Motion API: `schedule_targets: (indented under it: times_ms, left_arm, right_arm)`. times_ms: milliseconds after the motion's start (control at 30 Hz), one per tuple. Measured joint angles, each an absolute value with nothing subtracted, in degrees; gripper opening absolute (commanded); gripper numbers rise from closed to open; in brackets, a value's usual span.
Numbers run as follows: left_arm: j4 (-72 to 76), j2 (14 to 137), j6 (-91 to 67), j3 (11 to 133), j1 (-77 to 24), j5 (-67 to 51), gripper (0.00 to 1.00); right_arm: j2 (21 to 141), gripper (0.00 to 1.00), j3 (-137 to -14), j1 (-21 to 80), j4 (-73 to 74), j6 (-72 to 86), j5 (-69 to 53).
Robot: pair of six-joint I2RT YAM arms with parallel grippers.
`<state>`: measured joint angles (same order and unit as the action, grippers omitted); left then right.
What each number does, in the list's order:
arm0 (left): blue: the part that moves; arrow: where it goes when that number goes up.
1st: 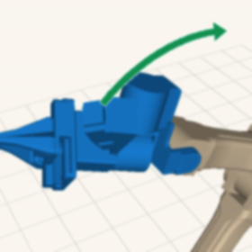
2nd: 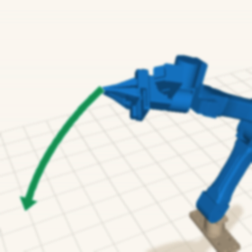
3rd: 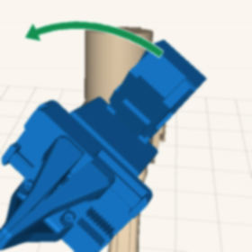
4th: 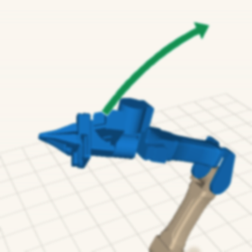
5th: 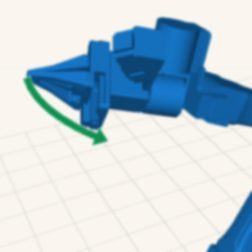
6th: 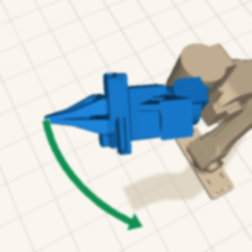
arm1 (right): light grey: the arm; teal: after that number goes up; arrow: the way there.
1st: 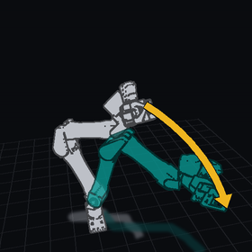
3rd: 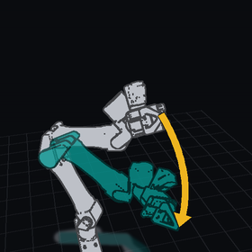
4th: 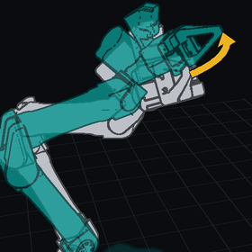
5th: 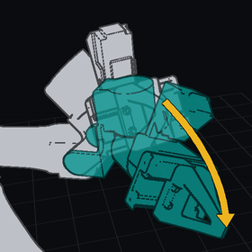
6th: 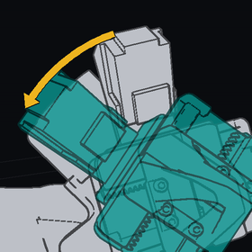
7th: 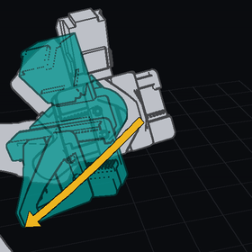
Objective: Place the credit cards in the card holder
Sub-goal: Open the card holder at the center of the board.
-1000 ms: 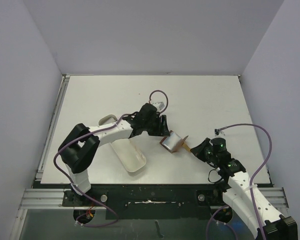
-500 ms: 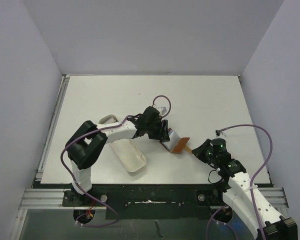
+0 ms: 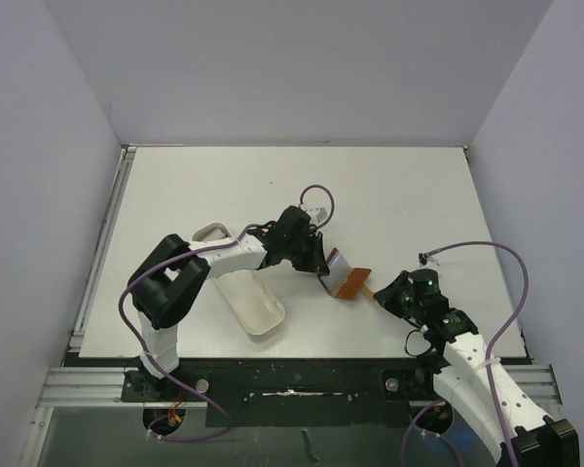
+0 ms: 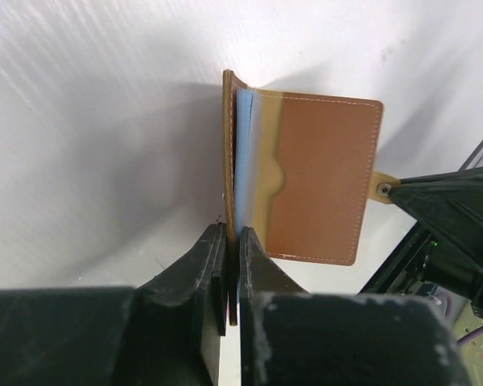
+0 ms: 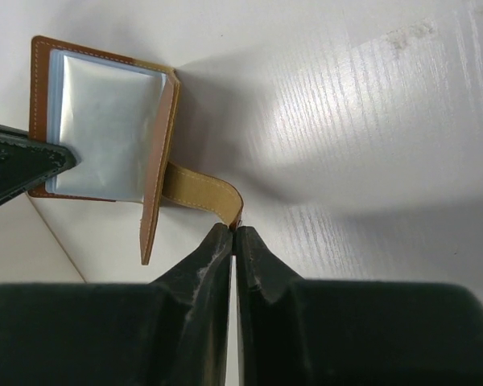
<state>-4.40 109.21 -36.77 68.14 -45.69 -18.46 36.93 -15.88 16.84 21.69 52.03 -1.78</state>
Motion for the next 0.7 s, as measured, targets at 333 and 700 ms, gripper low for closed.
schedule_targets:
  times_ms: [333,700]
  left_arm:
    - [-3.8,103.3,-38.0,64.3,-45.6,-16.3,0.00]
    - [-9.7,99.7,-34.5,64.3,-45.6,-8.7,0.00]
  right_arm:
    - [38.7,0.42,-24.7,16.9,25.3,50.0,-5.7]
    - [48.4,0.40,-28.6,22.0,12.4,54.4,-9.5]
